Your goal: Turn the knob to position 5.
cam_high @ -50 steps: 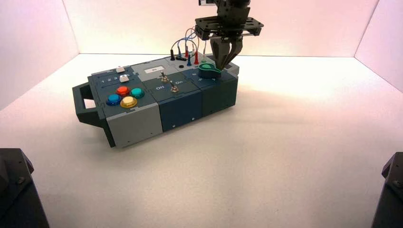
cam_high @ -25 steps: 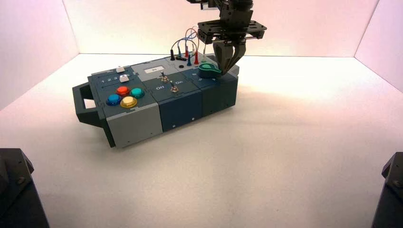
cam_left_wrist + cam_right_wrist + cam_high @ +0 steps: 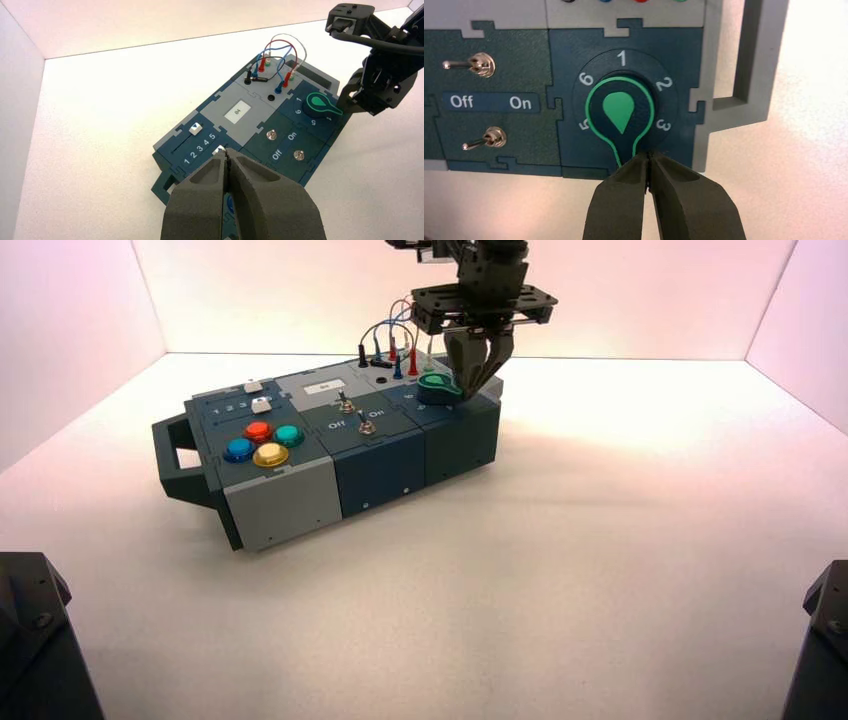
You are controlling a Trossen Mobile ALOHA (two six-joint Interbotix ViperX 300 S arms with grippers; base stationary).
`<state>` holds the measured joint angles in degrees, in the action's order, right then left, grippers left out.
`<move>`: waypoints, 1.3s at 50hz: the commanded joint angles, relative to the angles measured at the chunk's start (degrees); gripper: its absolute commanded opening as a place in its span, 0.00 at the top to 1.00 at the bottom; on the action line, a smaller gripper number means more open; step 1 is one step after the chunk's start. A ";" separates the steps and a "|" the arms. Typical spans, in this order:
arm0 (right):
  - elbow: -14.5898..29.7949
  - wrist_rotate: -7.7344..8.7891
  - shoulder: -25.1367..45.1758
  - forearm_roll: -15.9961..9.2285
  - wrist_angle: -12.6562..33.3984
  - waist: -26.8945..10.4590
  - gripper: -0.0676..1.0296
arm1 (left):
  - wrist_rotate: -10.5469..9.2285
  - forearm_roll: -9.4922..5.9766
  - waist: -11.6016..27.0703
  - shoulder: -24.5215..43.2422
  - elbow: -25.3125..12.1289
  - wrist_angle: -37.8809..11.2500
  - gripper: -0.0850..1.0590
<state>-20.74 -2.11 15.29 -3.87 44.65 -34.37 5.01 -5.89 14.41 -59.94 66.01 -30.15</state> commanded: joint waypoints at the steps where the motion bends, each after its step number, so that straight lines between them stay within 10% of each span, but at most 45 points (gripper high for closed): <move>1: 0.62 -0.18 -2.37 -0.35 0.00 -0.79 0.96 | 0.35 0.09 0.26 0.18 -0.88 0.62 0.95; 65: 0.26 -0.53 -2.11 -3.34 0.00 -4.13 0.96 | 0.35 0.09 0.26 0.18 -0.88 0.53 0.95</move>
<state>-21.09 -2.37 15.29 -6.86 44.74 -37.79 5.01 -5.89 14.41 -59.94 66.01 -30.15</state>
